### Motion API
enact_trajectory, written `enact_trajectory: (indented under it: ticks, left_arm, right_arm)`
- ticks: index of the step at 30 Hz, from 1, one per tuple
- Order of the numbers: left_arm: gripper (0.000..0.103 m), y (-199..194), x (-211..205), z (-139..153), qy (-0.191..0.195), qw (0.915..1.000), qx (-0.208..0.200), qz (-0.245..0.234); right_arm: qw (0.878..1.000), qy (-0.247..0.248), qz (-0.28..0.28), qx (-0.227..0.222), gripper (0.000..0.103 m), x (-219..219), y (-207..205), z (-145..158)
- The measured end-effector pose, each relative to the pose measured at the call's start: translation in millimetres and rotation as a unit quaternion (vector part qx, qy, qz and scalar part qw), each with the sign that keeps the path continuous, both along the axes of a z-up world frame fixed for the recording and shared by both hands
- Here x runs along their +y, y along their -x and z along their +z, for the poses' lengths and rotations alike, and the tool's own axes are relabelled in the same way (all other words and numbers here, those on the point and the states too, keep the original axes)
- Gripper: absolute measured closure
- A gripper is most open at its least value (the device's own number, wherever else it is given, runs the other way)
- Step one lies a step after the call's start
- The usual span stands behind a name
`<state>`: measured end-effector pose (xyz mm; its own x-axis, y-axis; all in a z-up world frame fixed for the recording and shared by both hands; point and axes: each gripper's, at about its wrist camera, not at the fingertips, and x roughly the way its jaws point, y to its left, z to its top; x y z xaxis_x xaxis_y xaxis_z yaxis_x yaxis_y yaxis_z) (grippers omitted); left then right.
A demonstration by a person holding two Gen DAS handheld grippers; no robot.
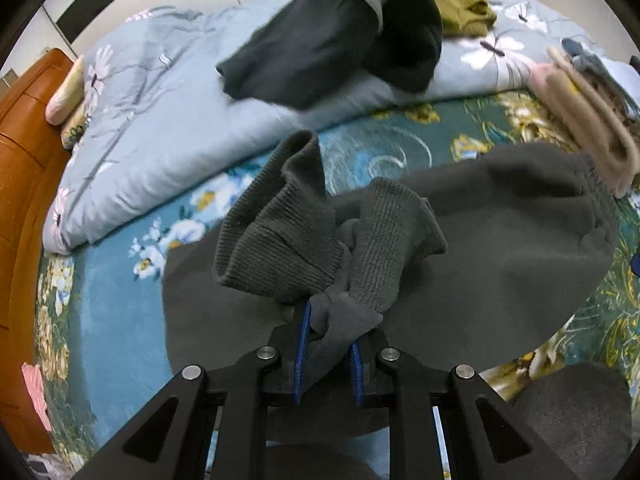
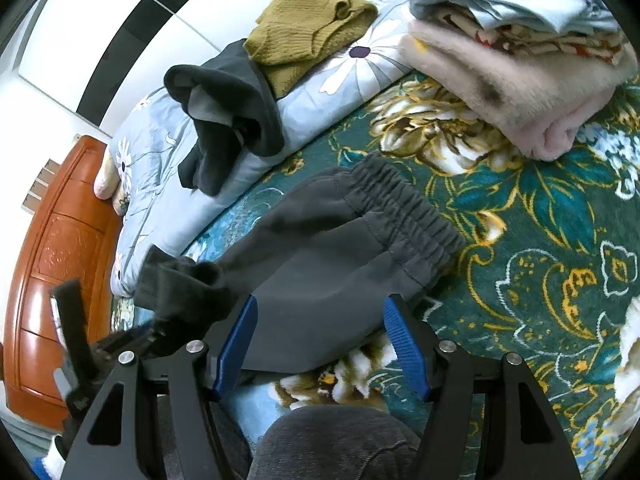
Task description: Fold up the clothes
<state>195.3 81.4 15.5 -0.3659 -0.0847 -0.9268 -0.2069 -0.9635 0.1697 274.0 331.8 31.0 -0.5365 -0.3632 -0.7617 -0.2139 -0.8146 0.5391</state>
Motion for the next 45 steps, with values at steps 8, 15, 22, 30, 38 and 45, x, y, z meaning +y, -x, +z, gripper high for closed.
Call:
enact_trajectory:
  ticks: [8, 15, 22, 30, 38, 45]
  left_arm:
    - [0.069, -7, 2, -2, -0.018, 0.9995, -0.027, 0.0]
    - [0.039, -19, 4, 9, -0.049, 0.9985, -0.022, -0.014]
    - [0.039, -17, -35, 41, -0.144, 0.9892, -0.001, 0.024]
    - [0.039, 21, -82, 34, -0.139, 0.9801, 0.011, 0.141]
    - [0.039, 43, -38, -8, -0.079, 0.9909, -0.03, 0.104]
    - [0.038, 45, -14, -47, -0.048, 0.9921, -0.084, 0.081]
  right_arm:
    - [1.0, 0.005, -0.004, -0.007, 0.036, 3, 1, -3]
    - [1.0, -0.004, -0.008, -0.009, 0.036, 2, -1, 1]
    - [1.0, -0.014, -0.006, -0.008, 0.036, 3, -4, 7]
    - [1.0, -0.002, -0.014, -0.016, 0.036, 5, -5, 3]
    - [0.998, 0.033, -0.045, -0.03, 0.036, 29, -12, -9]
    - [0.989, 0.099, -0.096, -0.054, 0.036, 61, -13, -40]
